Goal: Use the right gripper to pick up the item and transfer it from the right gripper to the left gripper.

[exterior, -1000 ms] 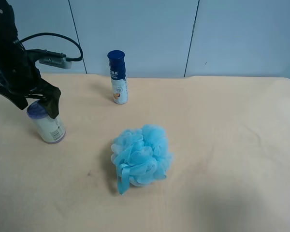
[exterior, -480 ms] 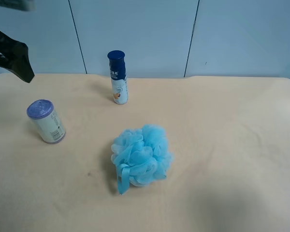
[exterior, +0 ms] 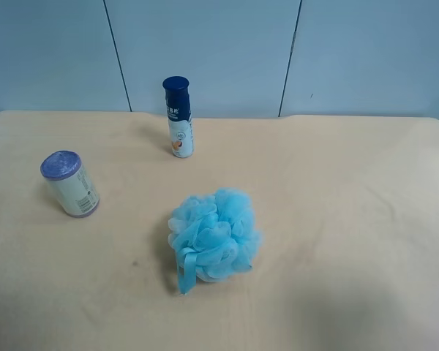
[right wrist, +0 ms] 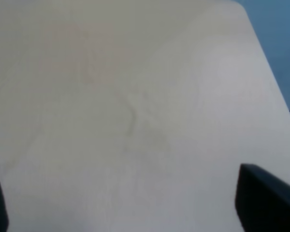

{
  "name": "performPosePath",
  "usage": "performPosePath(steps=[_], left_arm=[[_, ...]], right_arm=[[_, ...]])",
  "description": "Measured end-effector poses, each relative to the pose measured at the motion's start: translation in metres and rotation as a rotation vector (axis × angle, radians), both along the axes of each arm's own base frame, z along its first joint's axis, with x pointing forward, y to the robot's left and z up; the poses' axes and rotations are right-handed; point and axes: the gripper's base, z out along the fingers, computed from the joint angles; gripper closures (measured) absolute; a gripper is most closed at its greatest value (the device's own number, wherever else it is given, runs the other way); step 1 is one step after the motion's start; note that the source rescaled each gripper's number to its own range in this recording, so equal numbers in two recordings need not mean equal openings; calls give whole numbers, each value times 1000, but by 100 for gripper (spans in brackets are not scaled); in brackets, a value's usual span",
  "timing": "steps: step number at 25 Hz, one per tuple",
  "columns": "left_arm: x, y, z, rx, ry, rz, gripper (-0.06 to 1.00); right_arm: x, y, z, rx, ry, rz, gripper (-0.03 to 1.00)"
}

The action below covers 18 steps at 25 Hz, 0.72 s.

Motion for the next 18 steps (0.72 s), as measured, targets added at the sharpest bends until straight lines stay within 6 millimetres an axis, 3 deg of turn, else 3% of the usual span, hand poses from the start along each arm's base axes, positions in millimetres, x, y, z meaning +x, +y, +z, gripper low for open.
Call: performPosePath(steps=[6,10,14,18], left_arm=[[-65,10,-29,-16,-62,0,28],[-101,17,-37,-16,-149,3,28],[-127,20,-45,-19,-174,1,28],[-138,22,-53,-27,-156,8,27]], right_arm=[[0,0,0,0,0,0,19],[0,0,0,0,0,0,19],[0,0,0,0,0,0,19],[0,0,0,0,0,0,19]])
